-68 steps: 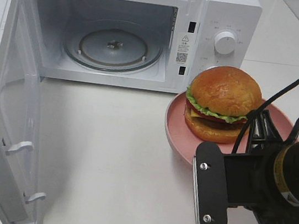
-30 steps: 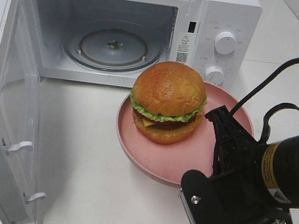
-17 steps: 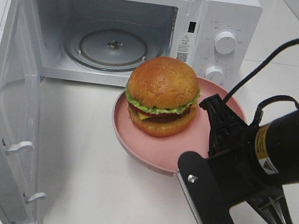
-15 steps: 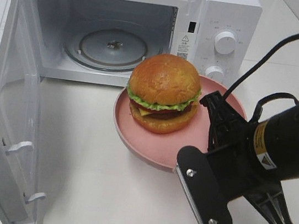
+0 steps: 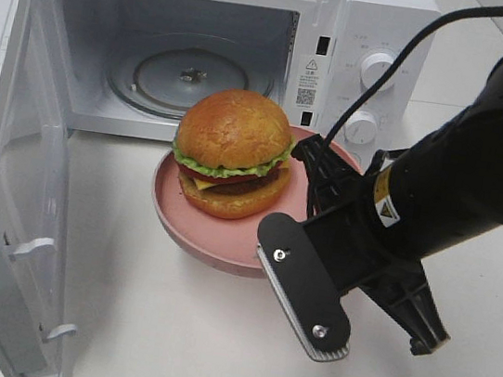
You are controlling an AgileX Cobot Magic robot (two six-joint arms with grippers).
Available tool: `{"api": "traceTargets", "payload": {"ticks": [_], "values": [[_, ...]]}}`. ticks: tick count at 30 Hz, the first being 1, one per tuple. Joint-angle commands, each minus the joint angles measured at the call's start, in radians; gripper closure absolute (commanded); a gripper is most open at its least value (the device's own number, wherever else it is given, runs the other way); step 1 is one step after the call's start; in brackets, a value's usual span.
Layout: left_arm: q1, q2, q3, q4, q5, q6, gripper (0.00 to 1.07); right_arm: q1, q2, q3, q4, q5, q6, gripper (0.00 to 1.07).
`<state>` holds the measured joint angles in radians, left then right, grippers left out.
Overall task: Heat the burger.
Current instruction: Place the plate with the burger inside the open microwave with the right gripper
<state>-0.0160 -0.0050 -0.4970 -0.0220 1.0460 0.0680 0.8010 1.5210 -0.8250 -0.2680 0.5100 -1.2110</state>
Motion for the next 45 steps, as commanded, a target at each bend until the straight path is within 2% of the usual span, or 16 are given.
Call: {"api": "traceTargets", "payload": {"ticks": [1, 15, 20, 22, 45], "values": [[-0.005, -0.026, 0.001, 0.001, -0.009, -0.005, 0.09, -0.013, 0.03, -0.06, 0.022, -0.061, -0.03, 1.07], [-0.005, -0.026, 0.001, 0.001, -0.009, -0.005, 0.09, -0.029, 0.219, -0.263, 0.038, -0.056, -0.014, 1.07], [-0.005, -0.026, 0.001, 0.001, -0.009, -0.005, 0.09, -0.041, 0.265, -0.323, 0.001, -0.056, 0.047, 1.07], [-0.005, -0.026, 0.001, 0.001, -0.009, -0.005, 0.09, -0.055, 0.304, -0.37, -0.053, -0.057, 0.104, 1.07], [-0.005, -0.026, 0.001, 0.001, -0.009, -0.005, 0.09, -0.063, 0.477, -0.57, -0.06, -0.064, 0.182, 1.07]]}}
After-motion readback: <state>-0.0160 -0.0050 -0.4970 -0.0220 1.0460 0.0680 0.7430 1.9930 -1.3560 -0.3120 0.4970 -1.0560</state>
